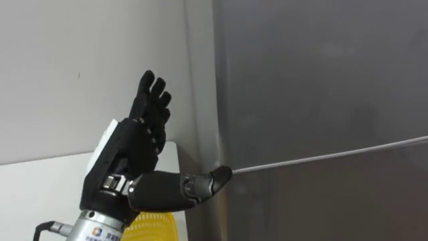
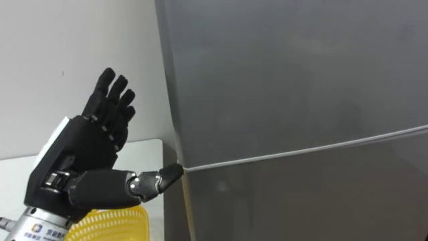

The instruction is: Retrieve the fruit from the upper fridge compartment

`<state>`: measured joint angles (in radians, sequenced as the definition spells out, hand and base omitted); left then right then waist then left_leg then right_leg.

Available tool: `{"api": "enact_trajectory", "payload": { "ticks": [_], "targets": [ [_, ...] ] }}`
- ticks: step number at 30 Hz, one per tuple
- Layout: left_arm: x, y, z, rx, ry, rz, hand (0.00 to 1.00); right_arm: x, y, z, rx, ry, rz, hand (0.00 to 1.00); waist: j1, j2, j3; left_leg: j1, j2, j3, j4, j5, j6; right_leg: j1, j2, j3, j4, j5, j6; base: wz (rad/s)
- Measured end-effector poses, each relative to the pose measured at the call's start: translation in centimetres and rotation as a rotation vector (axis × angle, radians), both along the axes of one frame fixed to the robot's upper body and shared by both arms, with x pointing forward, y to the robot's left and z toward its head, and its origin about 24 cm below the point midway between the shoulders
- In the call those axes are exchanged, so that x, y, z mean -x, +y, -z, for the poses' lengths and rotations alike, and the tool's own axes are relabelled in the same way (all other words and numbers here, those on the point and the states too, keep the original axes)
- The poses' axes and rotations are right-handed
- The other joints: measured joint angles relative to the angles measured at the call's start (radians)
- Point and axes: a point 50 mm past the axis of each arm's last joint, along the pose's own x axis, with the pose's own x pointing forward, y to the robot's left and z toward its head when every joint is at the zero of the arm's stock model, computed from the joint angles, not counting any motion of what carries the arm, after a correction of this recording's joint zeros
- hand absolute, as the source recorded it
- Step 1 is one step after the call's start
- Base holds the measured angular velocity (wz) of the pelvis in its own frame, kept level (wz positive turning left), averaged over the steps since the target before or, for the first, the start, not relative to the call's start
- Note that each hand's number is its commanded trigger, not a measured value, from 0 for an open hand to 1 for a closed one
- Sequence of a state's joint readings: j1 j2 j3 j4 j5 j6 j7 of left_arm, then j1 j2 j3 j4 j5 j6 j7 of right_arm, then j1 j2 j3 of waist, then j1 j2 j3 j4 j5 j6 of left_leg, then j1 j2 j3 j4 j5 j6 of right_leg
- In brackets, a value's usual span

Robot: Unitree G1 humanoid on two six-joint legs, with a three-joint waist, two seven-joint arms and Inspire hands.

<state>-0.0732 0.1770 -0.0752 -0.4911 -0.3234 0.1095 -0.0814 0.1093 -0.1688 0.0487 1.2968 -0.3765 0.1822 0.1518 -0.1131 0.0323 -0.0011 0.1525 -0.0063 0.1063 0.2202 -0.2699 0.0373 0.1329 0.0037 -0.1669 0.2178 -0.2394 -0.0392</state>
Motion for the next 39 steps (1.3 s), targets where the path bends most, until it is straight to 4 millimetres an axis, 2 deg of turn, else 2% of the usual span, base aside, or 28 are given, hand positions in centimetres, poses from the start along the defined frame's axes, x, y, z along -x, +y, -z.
{"api": "enact_trajectory", "payload": {
  "ticks": [10, 15, 30, 31, 33, 36, 39],
  "targets": [
    [0.1, -0.7, 0.1, -0.022, -0.004, 0.066, 0.00, 0.3, -0.2, 0.0, 0.010, 0.018, -0.007, 0.00, -0.001, 0.003, 0.0035, 0.008, -0.001, 0.004, -0.008, 0.012, 0.005, 0.000, 0.005, 0.023, -0.015, 0.014, 0.003, -0.03],
    [0.0, -0.9, -0.4, -0.044, -0.028, 0.095, 0.00, 0.5, -0.2, 0.0, 0.008, 0.023, -0.003, 0.00, -0.004, 0.001, 0.0104, 0.008, -0.001, 0.006, -0.011, 0.012, 0.004, -0.001, 0.005, 0.023, -0.016, 0.014, 0.003, 0.00],
    [-0.1, -1.0, -0.8, -0.100, -0.047, 0.134, 0.00, -0.2, -0.2, 0.0, 0.007, 0.011, -0.007, 0.00, -0.020, 0.001, 0.0105, 0.008, 0.000, 0.028, -0.025, 0.012, 0.004, -0.003, 0.006, 0.028, -0.031, 0.015, 0.003, -0.02],
    [-0.1, -1.0, -0.8, -0.102, -0.048, 0.139, 0.38, -0.2, -0.2, 0.0, 0.007, 0.011, -0.007, 0.00, -0.020, 0.001, 0.0106, 0.008, 0.000, 0.028, -0.025, 0.012, 0.004, -0.003, 0.006, 0.028, -0.031, 0.015, 0.003, 0.00],
    [-0.1, -1.1, -0.8, -0.105, -0.051, 0.155, 0.66, -0.3, -0.3, 0.0, 0.006, 0.011, -0.007, 0.00, -0.021, 0.001, 0.0105, 0.006, 0.001, 0.031, -0.026, 0.012, 0.004, -0.005, 0.005, 0.028, -0.032, 0.015, 0.003, 0.00],
    [-0.1, -1.2, -1.0, -0.109, -0.060, 0.166, 0.74, -0.4, -0.4, -0.1, 0.002, 0.011, -0.007, 0.00, -0.022, 0.002, 0.0102, -0.002, 0.001, 0.032, -0.026, 0.012, 0.004, -0.012, 0.005, 0.026, -0.033, 0.015, 0.003, 0.00],
    [-0.3, -0.6, -1.1, -0.101, -0.061, 0.120, 0.92, -0.5, -0.9, -0.2, 0.008, 0.013, -0.012, 0.00, -0.022, 0.006, 0.0089, -0.003, 0.000, 0.030, -0.025, 0.012, 0.004, -0.011, 0.003, 0.021, -0.033, 0.016, 0.004, 0.04]
  ]
}}
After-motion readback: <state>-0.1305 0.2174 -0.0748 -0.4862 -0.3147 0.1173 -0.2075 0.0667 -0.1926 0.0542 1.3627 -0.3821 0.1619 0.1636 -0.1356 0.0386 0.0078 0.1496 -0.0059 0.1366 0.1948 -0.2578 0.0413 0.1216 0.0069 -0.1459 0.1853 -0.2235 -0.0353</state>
